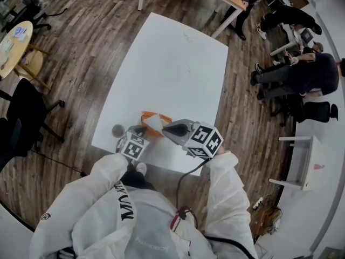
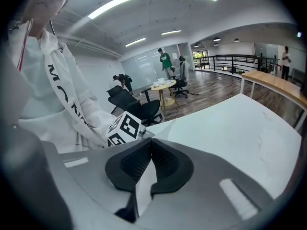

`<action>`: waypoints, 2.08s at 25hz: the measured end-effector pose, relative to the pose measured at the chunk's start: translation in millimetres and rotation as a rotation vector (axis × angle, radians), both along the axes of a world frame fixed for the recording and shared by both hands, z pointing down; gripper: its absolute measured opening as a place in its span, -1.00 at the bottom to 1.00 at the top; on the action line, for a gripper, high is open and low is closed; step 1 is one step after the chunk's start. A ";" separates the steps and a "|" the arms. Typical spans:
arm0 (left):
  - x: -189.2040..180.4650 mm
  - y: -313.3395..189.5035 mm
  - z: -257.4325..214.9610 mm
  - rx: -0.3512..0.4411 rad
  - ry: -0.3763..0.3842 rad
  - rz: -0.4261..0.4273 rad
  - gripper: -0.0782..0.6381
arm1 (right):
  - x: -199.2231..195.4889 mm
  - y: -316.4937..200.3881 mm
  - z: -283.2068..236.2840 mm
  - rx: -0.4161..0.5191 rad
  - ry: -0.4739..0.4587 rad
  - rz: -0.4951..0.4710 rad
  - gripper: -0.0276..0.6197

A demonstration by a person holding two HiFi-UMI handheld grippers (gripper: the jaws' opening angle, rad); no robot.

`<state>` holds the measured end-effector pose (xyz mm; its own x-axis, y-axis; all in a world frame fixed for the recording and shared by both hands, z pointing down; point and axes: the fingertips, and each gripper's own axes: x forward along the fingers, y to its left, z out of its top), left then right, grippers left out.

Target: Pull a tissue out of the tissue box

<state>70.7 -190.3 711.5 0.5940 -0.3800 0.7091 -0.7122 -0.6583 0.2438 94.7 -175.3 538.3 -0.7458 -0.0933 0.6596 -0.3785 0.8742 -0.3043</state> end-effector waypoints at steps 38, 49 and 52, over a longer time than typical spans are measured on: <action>-7.8 7.7 -15.2 0.046 -0.005 -0.001 -0.78 | 8.6 3.9 -50.3 0.059 -0.190 0.121 -0.91; -15.8 7.0 -45.7 0.100 0.008 -0.002 -0.78 | 21.9 8.1 -56.4 0.100 -0.214 0.203 -0.91; -17.1 6.8 -53.4 0.116 0.009 0.000 -0.78 | 30.3 8.7 -58.0 0.116 -0.230 0.242 -0.91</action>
